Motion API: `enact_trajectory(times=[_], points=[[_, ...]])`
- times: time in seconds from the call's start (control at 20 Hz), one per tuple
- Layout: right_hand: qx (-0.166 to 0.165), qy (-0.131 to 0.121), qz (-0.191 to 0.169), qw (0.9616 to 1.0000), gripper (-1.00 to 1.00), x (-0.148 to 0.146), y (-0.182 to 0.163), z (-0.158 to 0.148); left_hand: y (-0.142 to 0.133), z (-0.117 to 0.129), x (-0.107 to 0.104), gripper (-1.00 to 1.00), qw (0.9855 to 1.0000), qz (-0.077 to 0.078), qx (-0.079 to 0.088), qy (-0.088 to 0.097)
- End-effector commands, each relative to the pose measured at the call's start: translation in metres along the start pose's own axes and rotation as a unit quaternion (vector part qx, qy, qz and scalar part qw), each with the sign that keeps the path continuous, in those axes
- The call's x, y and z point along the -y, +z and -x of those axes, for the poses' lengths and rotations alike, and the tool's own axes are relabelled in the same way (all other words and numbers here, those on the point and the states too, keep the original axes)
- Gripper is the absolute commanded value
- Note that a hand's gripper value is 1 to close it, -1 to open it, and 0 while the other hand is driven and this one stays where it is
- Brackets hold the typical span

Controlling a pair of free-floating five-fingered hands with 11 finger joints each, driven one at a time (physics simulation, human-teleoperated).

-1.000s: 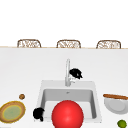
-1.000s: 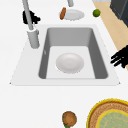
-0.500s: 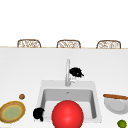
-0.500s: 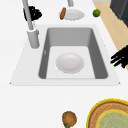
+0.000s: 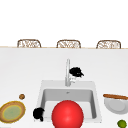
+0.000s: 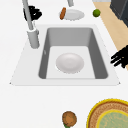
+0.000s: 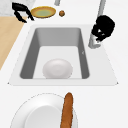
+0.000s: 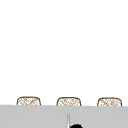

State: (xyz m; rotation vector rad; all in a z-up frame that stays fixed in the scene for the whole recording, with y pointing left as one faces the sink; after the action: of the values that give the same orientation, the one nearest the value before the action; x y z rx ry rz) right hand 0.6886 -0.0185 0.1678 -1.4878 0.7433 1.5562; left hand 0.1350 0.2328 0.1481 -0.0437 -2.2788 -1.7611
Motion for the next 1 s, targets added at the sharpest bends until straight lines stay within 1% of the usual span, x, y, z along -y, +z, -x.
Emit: enact_trajectory(times=[0.0,0.1,0.15,0.2,0.3,0.35,0.4,0.45,0.5,0.55,0.6,0.65,0.8,0.85,0.95], points=[[0.063,-0.018,0.019,0.9977,1.00,-0.001,0.000,-0.009,0.000,0.000,0.000,0.00,1.0000,0.000,0.000,0.000],[0.070,-0.019,0.022,0.9971,1.00,-0.002,-0.002,-0.010,0.000,0.000,0.000,0.00,1.0000,0.000,0.000,0.000],[0.073,-0.021,0.023,0.9968,-1.00,-0.006,0.000,-0.011,0.000,0.000,0.000,0.00,1.0000,0.000,0.000,0.000],[0.077,-0.032,0.019,0.9963,-1.00,-0.016,0.005,-0.010,0.000,0.000,0.000,0.00,1.0000,0.000,0.000,0.000],[0.061,-0.012,0.015,0.9980,-1.00,-0.014,-0.003,-0.010,0.000,0.000,0.000,0.00,1.0000,0.000,0.000,0.000],[0.050,-0.023,0.017,0.9983,-1.00,-0.009,-0.009,-0.004,0.000,0.000,0.000,0.00,1.0000,0.000,0.000,0.000],[0.036,-0.026,0.016,0.9989,-1.00,-0.007,-0.003,-0.006,0.000,0.000,0.000,0.00,1.0000,0.000,0.000,0.000],[0.043,-0.018,0.009,0.9989,-1.00,-0.008,-0.004,-0.009,0.000,0.000,0.000,0.00,1.0000,0.000,0.000,0.000],[0.061,-0.007,0.004,0.9981,-1.00,-0.003,-0.006,-0.004,0.000,0.000,0.000,0.00,1.0000,0.000,0.000,0.000],[0.086,-0.011,0.001,0.9963,-1.00,0.001,-0.006,0.008,0.000,0.000,0.000,0.00,1.0000,0.000,0.000,0.000],[0.093,-0.034,0.002,0.9951,-1.00,0.001,-0.005,0.012,0.000,0.000,0.000,0.00,1.0000,0.000,0.000,0.000],[0.098,-0.040,0.002,0.9943,-1.00,0.004,-0.006,0.018,0.000,0.000,0.000,0.00,1.0000,0.000,0.000,0.000],[0.146,-0.065,-0.002,0.9871,-1.00,0.005,-0.005,0.017,0.000,0.000,0.000,0.00,1.0000,0.000,0.000,0.000],[0.157,-0.070,-0.003,0.9850,-1.00,0.004,-0.005,0.019,0.000,0.000,0.000,0.00,1.0000,0.000,0.000,0.000],[0.173,-0.076,0.003,0.9821,-1.00,-0.006,-0.009,0.020,0.000,0.000,0.000,0.00,1.0000,0.000,0.000,0.000]])
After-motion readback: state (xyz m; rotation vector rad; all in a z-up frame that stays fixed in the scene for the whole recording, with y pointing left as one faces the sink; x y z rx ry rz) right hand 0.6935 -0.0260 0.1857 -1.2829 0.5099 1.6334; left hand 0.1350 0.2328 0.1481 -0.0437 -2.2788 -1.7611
